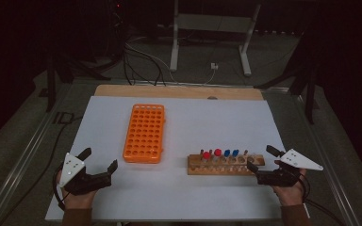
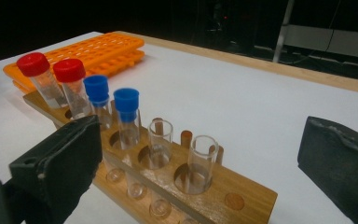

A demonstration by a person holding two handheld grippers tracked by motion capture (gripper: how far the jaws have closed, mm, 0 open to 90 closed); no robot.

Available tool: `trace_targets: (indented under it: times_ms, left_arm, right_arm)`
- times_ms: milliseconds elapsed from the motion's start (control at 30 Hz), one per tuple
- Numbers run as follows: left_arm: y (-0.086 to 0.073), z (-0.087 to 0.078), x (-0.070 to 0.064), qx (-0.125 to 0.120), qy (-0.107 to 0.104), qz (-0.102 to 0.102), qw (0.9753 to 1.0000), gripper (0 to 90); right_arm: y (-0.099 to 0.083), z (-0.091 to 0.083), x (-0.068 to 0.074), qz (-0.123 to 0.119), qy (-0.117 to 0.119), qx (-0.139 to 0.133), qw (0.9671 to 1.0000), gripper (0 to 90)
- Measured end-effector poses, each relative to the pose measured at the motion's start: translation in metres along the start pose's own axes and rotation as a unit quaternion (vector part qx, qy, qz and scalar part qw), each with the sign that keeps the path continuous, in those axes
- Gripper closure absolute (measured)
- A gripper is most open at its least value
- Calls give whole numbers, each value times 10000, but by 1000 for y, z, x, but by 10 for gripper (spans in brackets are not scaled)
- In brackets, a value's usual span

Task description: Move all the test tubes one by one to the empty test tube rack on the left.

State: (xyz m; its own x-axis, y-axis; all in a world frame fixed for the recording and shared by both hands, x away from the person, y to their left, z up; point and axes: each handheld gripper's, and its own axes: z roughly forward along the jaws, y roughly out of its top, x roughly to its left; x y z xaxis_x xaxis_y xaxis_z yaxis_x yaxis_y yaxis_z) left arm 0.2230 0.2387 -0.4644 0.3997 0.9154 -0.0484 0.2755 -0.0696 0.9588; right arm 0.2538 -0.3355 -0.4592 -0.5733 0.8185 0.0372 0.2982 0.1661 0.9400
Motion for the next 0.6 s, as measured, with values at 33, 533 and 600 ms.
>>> trace_targets:
  times_ms: [33,533,600]
  left_arm:
    - [0,0,0,-6,5,-1,10000,7]
    - [-1,3,-3,60,9,109,9999,7]
    - [-1,3,-2,79,15,115,9999,7]
  right_arm:
    - [2,-2,0,-2,-4,-5,10000,0]
    - [13,-2,1,-130,-182,387,9990,260]
    - [12,-1,2,-168,-177,437,9987,395]
